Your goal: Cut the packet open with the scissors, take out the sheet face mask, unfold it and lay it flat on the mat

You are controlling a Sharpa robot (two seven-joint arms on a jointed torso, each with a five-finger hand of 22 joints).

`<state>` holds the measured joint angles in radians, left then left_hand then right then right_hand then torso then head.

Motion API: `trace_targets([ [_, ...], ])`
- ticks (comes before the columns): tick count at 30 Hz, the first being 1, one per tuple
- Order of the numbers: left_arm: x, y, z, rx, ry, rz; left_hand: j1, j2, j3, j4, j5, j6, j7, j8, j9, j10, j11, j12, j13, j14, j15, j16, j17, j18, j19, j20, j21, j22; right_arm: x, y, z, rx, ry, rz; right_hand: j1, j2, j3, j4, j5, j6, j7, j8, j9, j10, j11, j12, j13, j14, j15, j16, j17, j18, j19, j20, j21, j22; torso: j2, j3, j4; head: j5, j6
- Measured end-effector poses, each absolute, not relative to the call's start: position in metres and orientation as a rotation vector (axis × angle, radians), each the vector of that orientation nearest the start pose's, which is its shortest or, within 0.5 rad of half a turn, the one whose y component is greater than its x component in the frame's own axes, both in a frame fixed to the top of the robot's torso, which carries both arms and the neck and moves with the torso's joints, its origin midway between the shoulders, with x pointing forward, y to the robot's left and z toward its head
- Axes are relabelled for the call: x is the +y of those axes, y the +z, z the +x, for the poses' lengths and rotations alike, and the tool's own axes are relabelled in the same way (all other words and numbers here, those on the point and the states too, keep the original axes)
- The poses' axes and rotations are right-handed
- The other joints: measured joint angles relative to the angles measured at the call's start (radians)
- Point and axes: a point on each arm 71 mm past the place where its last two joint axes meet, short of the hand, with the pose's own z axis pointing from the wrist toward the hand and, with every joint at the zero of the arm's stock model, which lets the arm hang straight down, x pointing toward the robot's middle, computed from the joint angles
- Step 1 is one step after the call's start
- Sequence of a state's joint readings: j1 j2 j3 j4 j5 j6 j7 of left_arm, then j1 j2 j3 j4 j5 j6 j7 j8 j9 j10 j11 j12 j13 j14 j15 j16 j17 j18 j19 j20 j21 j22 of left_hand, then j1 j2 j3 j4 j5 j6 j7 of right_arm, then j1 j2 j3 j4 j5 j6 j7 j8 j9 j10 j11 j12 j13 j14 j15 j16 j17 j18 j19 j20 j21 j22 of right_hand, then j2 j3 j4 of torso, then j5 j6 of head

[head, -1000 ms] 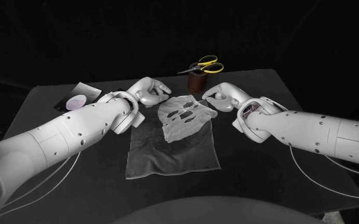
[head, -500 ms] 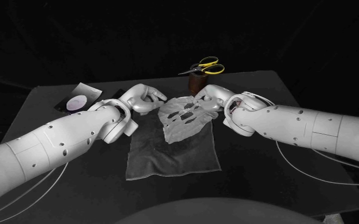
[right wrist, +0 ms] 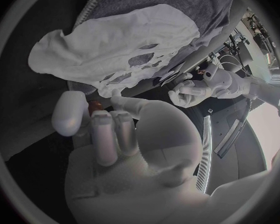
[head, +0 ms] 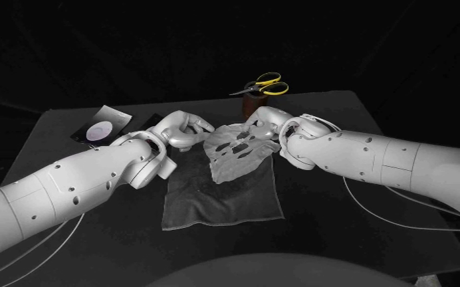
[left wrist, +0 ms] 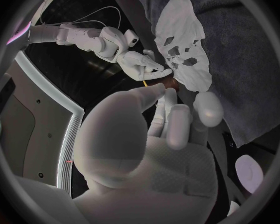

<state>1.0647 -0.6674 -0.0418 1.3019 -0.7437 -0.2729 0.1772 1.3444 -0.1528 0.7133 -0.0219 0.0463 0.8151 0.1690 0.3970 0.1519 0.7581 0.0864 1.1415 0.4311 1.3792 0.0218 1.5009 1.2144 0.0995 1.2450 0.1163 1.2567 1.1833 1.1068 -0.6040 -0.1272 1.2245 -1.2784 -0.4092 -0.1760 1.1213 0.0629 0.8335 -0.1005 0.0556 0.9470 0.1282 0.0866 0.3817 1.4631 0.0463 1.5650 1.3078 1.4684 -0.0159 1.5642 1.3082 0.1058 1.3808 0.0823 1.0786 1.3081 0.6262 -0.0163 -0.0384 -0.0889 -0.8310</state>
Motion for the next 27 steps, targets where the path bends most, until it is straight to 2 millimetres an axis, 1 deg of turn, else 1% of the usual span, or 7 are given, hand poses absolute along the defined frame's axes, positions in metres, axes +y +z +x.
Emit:
trace_targets([
  [4, 0.171, -0.265, 0.490, 1.817, -1.157, -0.490, 0.000, 0.000, 0.000, 0.000, 0.000, 0.000, 0.000, 0.000, 0.000, 0.000, 0.000, 0.000, 0.000, 0.000, 0.000, 0.000, 0.000, 0.000, 0.000, 0.000, 0.000, 0.000, -0.170, -0.280, 0.508, 1.819, 0.559, 0.101, -0.006, 0.005, 0.003, 0.003, 0.000, -0.005, 0.003, -0.006, -0.002, 0.000, 0.000, 0.000, 0.000, -0.004, -0.004, 0.003, 0.000, 0.000, 0.000, 0.000, 0.000, 0.000, 0.000, 0.0007, 0.0001, 0.000, 0.000],
  [11, 0.169, -0.265, 0.488, 1.818, -1.164, -0.491, 0.000, 0.000, 0.000, 0.000, 0.000, 0.000, 0.000, 0.000, 0.000, 0.000, 0.000, 0.000, 0.000, 0.000, 0.000, 0.000, 0.000, 0.000, 0.000, 0.000, 0.000, 0.000, -0.166, -0.282, 0.512, 1.832, 0.542, 0.097, -0.011, 0.000, 0.007, 0.007, 0.000, -0.014, -0.001, -0.008, -0.004, 0.000, 0.000, 0.000, 0.000, -0.004, -0.004, 0.003, -0.001, 0.000, 0.000, 0.000, 0.000, 0.000, 0.000, 0.0008, 0.0000, 0.001, -0.001],
  [15, 0.169, -0.264, 0.488, 1.818, -1.166, -0.492, 0.000, 0.000, 0.000, 0.000, 0.000, 0.003, -0.003, 0.000, 0.001, 0.000, 0.000, 0.000, 0.000, 0.000, 0.000, 0.000, 0.001, 0.000, 0.000, 0.000, 0.000, 0.000, -0.162, -0.283, 0.514, 1.836, 0.540, 0.093, -0.011, 0.000, 0.011, 0.011, 0.000, -0.020, 0.001, -0.012, -0.007, 0.005, -0.006, 0.000, 0.000, -0.001, -0.006, 0.003, -0.001, -0.001, 0.003, -0.004, 0.000, -0.001, 0.000, 0.0012, 0.0000, 0.002, -0.002],
  [17, 0.169, -0.264, 0.487, 1.818, -1.167, -0.492, 0.000, 0.000, 0.000, 0.000, 0.000, 0.003, -0.003, 0.000, 0.001, 0.000, 0.000, 0.000, 0.000, 0.000, 0.000, 0.000, 0.005, 0.000, 0.000, 0.000, 0.000, 0.000, -0.160, -0.283, 0.514, 1.837, 0.540, 0.090, -0.019, 0.000, 0.011, 0.011, -0.002, -0.025, -0.004, -0.012, -0.008, 0.004, -0.007, -0.001, 0.000, -0.003, -0.012, 0.003, -0.001, -0.001, 0.003, -0.004, 0.000, -0.001, 0.000, 0.0012, 0.0000, 0.003, -0.002],
  [22, 0.168, -0.264, 0.487, 1.818, -1.168, -0.493, 0.000, 0.000, 0.000, 0.000, 0.000, 0.003, -0.003, 0.000, 0.001, 0.000, 0.000, 0.000, 0.000, 0.000, 0.000, 0.000, 0.005, -0.001, 0.000, 0.000, 0.000, 0.000, -0.156, -0.284, 0.517, 1.839, 0.537, 0.086, -0.018, 0.000, 0.014, 0.014, -0.004, -0.039, -0.005, -0.017, -0.012, 0.004, -0.014, -0.006, 0.000, 0.000, -0.015, 0.003, -0.001, -0.006, 0.003, -0.004, -0.004, -0.001, 0.000, 0.0012, 0.0000, 0.003, -0.003],
  [25, 0.168, -0.264, 0.487, 1.818, -1.169, -0.493, 0.000, 0.000, 0.000, 0.000, 0.000, 0.004, -0.003, 0.000, 0.001, 0.000, 0.000, 0.000, 0.000, 0.000, 0.000, 0.000, 0.005, -0.001, 0.000, 0.000, 0.000, 0.000, -0.153, -0.285, 0.518, 1.838, 0.536, 0.084, -0.023, 0.004, 0.016, 0.017, -0.004, -0.051, -0.007, -0.017, -0.015, 0.002, -0.023, -0.009, 0.000, -0.004, -0.019, 0.003, -0.001, -0.006, 0.000, -0.007, -0.004, -0.001, 0.000, 0.0012, 0.0000, 0.004, -0.003],
  [27, 0.168, -0.264, 0.487, 1.818, -1.169, -0.494, 0.000, 0.000, 0.000, 0.000, 0.000, 0.004, -0.003, 0.000, 0.001, 0.000, 0.000, 0.000, 0.000, 0.000, 0.000, 0.000, 0.005, -0.001, 0.003, 0.003, 0.000, 0.000, -0.151, -0.285, 0.520, 1.837, 0.534, 0.083, -0.025, 0.007, 0.014, 0.022, -0.004, -0.059, -0.009, -0.017, -0.017, 0.002, -0.023, -0.010, 0.000, -0.004, -0.026, 0.003, -0.001, -0.006, 0.000, -0.014, -0.008, -0.001, 0.000, 0.0013, 0.0000, 0.004, -0.003],
])
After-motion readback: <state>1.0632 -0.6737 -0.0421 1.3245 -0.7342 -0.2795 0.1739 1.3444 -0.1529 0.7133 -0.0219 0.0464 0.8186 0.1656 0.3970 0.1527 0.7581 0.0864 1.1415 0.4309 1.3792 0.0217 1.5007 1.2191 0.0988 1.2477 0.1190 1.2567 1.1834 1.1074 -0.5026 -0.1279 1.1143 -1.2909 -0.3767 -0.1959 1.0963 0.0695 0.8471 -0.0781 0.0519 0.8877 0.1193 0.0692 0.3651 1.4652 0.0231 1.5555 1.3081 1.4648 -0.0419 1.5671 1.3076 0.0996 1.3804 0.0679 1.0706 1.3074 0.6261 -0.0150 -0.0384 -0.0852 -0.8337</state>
